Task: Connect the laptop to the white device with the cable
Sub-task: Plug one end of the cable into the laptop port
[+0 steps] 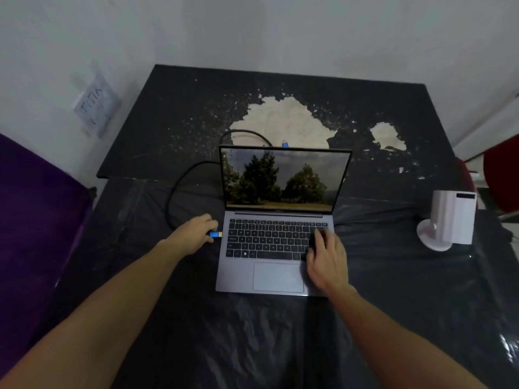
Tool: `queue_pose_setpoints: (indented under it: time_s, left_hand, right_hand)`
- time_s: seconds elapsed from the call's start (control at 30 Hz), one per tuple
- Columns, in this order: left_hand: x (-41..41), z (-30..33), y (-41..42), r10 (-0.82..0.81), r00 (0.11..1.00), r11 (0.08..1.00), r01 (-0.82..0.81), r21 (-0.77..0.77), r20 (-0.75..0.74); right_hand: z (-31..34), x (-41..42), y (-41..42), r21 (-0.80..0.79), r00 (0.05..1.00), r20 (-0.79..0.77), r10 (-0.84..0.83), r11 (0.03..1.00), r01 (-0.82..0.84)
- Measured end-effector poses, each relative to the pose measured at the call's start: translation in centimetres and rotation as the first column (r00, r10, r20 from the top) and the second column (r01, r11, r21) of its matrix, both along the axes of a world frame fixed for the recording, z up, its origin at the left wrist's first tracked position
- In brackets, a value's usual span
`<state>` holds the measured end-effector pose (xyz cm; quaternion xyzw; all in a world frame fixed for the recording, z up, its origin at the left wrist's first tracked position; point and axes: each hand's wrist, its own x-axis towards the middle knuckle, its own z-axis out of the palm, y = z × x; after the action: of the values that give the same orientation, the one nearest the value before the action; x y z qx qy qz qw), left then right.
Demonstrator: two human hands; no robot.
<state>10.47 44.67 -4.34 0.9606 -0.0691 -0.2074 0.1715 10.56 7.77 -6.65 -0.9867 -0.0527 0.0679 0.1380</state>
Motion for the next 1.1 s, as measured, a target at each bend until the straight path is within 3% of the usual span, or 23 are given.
queue_pose_setpoints:
  time_s: [0.33,1.1]
  left_hand:
    - [0.7,-2.5,0.7,0.119,0.986,0.989,-0.107,-0.105,0.115]
    - [0.8,-3.2,0.8,0.169,0.977,0.965,-0.137,-0.223,0.132]
  right_hand:
    - [-2.6,0.4,-0.4,0.084,0.965,-0.072,-0.253,0.962,0.259]
    - [-2.7,0.1,-0.5,0.14,0.96,-0.063,-0.275,0.949,0.281]
